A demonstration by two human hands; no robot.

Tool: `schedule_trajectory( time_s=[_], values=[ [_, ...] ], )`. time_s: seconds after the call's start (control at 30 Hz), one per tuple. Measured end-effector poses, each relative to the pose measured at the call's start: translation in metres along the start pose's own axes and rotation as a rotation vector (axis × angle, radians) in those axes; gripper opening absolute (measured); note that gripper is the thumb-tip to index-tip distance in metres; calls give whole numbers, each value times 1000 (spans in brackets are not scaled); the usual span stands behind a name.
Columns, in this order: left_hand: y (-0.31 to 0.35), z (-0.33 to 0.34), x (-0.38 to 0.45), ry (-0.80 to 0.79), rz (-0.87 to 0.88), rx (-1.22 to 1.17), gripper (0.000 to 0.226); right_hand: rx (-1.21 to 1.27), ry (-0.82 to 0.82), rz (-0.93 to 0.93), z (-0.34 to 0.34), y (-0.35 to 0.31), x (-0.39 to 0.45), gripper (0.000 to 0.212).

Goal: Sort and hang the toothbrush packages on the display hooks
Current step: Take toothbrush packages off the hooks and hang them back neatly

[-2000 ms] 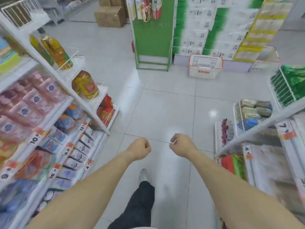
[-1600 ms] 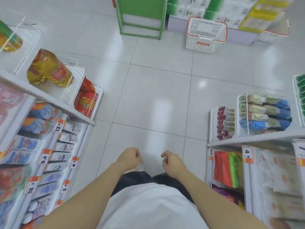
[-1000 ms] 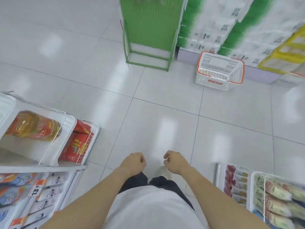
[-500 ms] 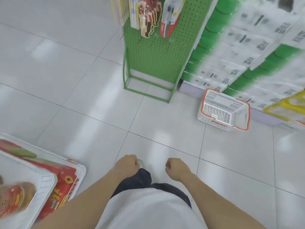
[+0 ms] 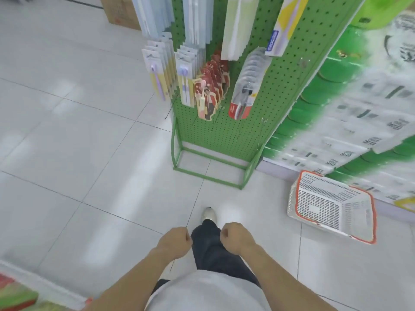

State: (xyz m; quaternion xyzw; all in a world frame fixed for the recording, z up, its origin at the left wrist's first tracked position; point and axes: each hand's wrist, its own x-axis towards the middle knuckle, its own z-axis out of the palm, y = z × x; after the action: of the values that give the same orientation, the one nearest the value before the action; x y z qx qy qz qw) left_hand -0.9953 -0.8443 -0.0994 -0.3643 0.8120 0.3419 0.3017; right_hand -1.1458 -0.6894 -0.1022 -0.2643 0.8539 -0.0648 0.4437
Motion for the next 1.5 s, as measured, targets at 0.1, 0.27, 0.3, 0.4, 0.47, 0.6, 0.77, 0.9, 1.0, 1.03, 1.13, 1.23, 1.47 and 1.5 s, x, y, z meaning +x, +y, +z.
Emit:
schedule_trajectory(
  time_s=[0.1,0.27,0.3,0.4,0.47,0.6,0.77,0.9,1.0,1.03,1.13,1.23,1.47,1.5],
  values=[
    [23,-70,43,42,-2,-22,20,-8,2,-9,-55,-27,47,20],
    [51,-168,103,121,65,-80,21,15,42,-28,-133,-68,107,21],
    [56,-183,113,127,79,-98,21,37,52,-27,-145,-76,117,20],
    [67,-216,143,120,141,-121,20,153,133,-36,-173,-101,146,15],
    [73,-239,160,135,211,-143,18,278,212,-37,-186,-118,158,15],
    [73,-290,175,199,291,-306,16,477,363,-97,-204,-161,163,12],
    [61,-362,160,523,292,-681,22,730,500,-261,-231,-241,159,13],
    [51,-435,138,843,325,-1024,14,833,632,-450,-268,-318,142,16],
    [50,-484,132,855,489,-1027,22,891,764,-544,-300,-370,133,12],
    [51,-499,130,837,545,-1012,28,909,792,-567,-309,-384,132,14],
    [58,-534,119,760,700,-973,38,876,902,-600,-329,-416,134,25],
    [64,-552,114,699,739,-948,38,810,925,-574,-339,-437,141,45],
    [68,-566,123,661,651,-750,15,748,867,-491,-345,-455,146,57],
    [70,-566,123,656,668,-756,13,742,861,-484,-346,-454,146,59]
  ],
)
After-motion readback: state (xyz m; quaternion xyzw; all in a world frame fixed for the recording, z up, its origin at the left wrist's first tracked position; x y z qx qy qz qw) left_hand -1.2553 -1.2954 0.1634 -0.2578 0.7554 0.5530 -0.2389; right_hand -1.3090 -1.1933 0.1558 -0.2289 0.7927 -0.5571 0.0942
